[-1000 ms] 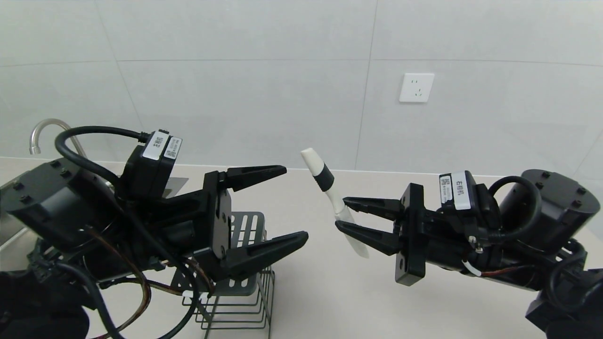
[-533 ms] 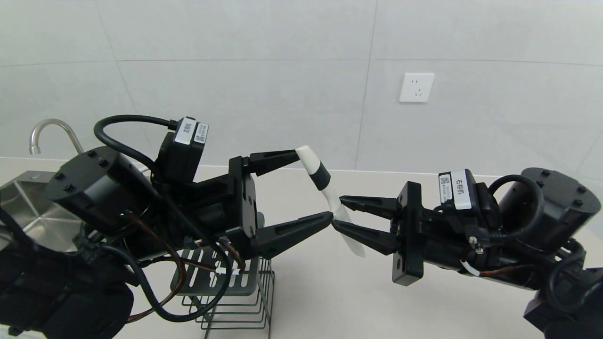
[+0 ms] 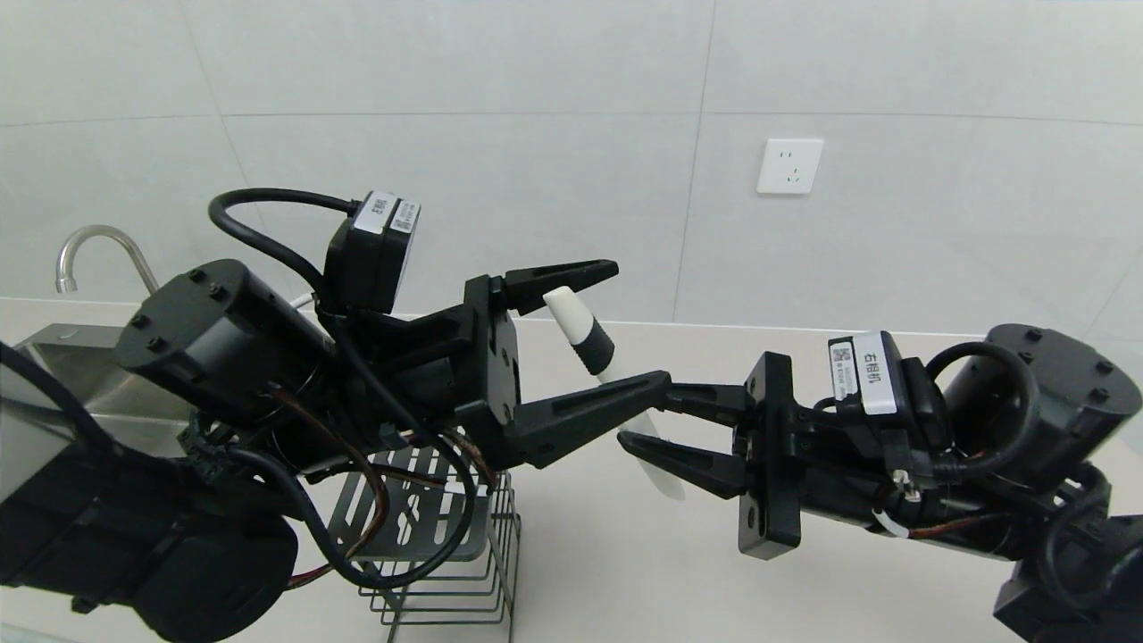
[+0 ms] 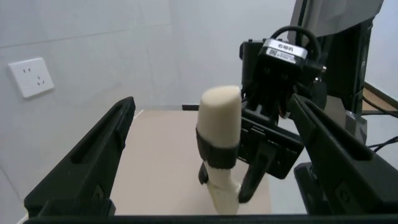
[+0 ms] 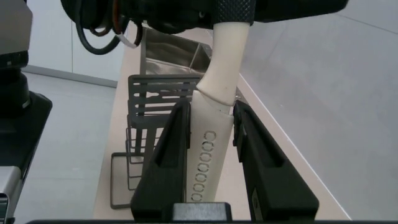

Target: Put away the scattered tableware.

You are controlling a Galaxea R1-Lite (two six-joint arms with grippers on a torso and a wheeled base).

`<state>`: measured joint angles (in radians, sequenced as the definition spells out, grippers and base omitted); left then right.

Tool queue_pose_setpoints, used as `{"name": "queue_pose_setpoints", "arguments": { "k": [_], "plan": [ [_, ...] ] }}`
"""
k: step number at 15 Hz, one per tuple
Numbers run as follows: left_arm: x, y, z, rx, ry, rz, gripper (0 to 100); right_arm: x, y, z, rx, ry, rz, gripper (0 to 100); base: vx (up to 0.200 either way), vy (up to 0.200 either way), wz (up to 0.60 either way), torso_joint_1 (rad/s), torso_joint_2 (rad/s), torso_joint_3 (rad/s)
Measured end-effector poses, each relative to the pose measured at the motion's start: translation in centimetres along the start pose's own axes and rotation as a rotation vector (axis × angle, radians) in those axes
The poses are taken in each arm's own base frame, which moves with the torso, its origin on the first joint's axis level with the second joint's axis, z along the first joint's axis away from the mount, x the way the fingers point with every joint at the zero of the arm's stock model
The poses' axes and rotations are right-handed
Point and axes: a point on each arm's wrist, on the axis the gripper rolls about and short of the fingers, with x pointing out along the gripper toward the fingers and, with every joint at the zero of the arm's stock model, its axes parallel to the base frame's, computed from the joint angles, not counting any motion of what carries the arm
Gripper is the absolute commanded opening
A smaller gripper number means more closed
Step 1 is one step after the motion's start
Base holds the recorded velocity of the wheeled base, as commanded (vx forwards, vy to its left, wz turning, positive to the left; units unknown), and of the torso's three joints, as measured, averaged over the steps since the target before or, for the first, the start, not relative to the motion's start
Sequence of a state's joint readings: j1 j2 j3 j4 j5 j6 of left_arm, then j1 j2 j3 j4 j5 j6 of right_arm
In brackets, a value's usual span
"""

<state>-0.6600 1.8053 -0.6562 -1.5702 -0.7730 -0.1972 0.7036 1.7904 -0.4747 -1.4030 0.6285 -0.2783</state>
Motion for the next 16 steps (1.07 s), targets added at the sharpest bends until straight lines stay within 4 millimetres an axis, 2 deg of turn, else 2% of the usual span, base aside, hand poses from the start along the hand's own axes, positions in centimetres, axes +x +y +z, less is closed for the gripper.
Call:
{"name": "queue_pose_setpoints", "arguments": {
  "k": [9,10,16],
  "plan": [
    [0.3,0.1,-0.5,-0.037,0.007,-0.004,100,0.1,-0.4,0.7,-0.004,-0.037,-0.028,0,0.0,0.0,0.0,0.0,0.0,0.0],
    [0.3,0.1,-0.5,-0.038,0.006,-0.004,0,0.2,-0.5,0.8,-0.007,-0.041,-0.031,0,0.0,0.0,0.0,0.0,0.0,0.0],
    [0.6,-0.2,-0.1,-0.037,-0.004,-0.017,0,0.7,-1.0,1.1,-0.022,-0.063,-0.038,0,0.0,0.0,0.0,0.0,0.0,0.0]
  ]
}}
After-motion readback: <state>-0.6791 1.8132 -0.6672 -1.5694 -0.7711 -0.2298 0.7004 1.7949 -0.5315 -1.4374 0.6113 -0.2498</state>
